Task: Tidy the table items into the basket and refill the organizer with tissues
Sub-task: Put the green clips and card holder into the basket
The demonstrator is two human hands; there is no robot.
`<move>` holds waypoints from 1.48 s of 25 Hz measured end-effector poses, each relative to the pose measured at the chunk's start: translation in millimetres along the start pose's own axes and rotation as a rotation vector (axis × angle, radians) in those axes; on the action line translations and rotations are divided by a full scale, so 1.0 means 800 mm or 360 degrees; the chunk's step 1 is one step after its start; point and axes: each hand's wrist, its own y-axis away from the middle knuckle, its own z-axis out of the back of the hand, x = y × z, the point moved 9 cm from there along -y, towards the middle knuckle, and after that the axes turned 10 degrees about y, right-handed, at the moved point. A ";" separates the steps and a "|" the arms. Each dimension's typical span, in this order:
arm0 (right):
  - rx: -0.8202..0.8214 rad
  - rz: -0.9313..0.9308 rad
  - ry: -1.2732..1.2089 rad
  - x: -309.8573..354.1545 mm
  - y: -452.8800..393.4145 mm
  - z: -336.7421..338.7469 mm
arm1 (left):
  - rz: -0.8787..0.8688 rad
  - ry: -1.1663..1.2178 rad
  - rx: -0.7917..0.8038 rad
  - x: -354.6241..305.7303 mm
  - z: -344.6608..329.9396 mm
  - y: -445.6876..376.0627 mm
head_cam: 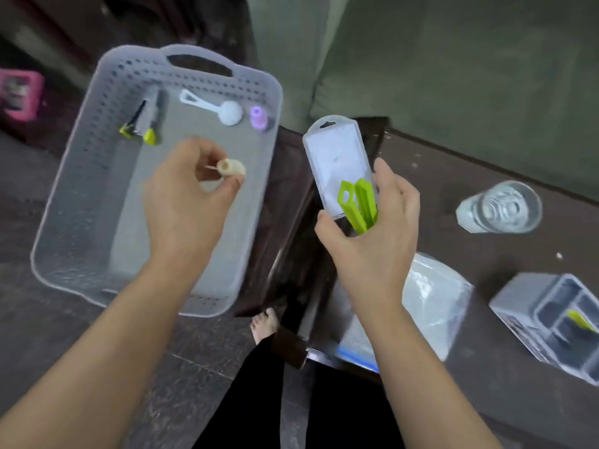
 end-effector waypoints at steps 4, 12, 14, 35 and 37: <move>0.0185 0.0151 0.0096 0.056 -0.006 -0.049 | 0.0021 -0.0123 -0.0041 0.042 0.019 -0.074; 0.0733 0.0513 0.0462 0.090 0.040 -0.112 | -0.0532 -0.0473 0.0783 0.018 -0.092 -0.147; 0.0757 0.0474 0.0467 0.092 0.039 -0.124 | -0.0559 -0.0513 0.0830 0.024 -0.112 -0.146; 0.0772 0.0735 0.0954 0.192 -0.032 -0.223 | -0.0020 -0.0476 0.0095 0.142 0.051 -0.136; 0.0763 0.0730 0.0998 0.200 -0.051 -0.245 | -0.0038 -0.0497 0.0144 0.145 0.043 -0.133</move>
